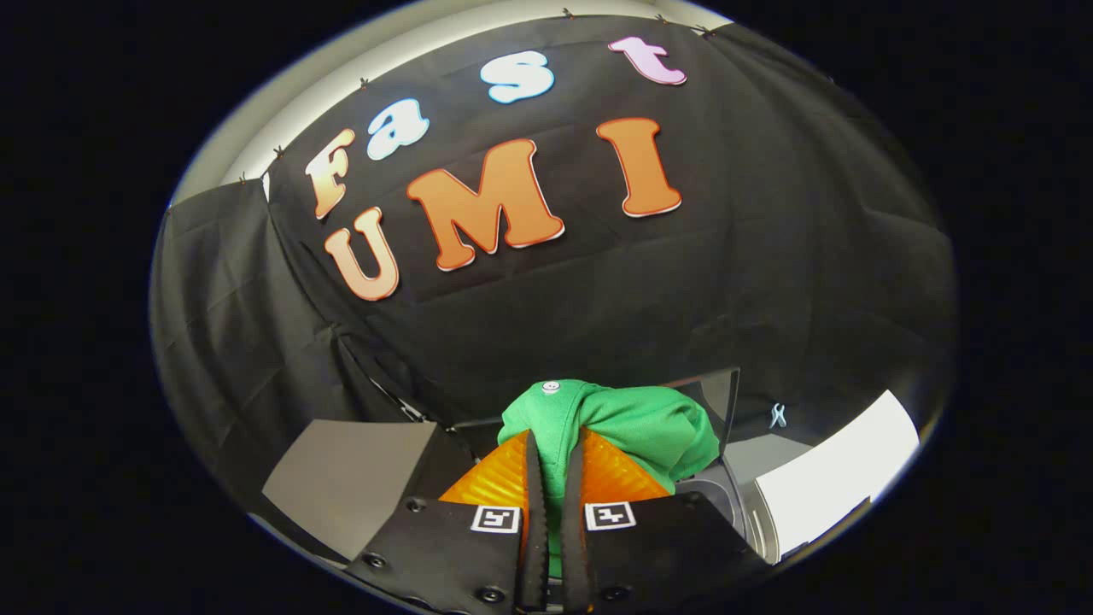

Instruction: Put the clothes into the washing machine and then close the washing machine lid.

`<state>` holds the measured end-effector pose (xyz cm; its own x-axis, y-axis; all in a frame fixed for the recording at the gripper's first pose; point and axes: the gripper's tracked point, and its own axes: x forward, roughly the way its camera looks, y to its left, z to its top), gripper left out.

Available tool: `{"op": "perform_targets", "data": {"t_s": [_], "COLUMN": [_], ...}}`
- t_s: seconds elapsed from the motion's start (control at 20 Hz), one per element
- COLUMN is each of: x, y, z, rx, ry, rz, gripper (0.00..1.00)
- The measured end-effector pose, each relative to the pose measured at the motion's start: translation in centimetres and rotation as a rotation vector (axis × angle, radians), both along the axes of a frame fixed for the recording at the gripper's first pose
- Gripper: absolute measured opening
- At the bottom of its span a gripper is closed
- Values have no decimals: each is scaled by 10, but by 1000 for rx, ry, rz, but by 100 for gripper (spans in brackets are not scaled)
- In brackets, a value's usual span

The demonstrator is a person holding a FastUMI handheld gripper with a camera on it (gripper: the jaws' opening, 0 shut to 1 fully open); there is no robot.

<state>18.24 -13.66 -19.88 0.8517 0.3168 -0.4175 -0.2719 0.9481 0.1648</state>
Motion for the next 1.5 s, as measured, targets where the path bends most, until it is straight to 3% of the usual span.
{"op": "perform_targets", "data": {"t_s": [0.95,1.5], "x": [-5,-11], "y": [-24,-42], "z": [-189,-277], "rx": [-190,-202], "ry": [310,471], "rz": [8,-83], "gripper": [14,15]}}
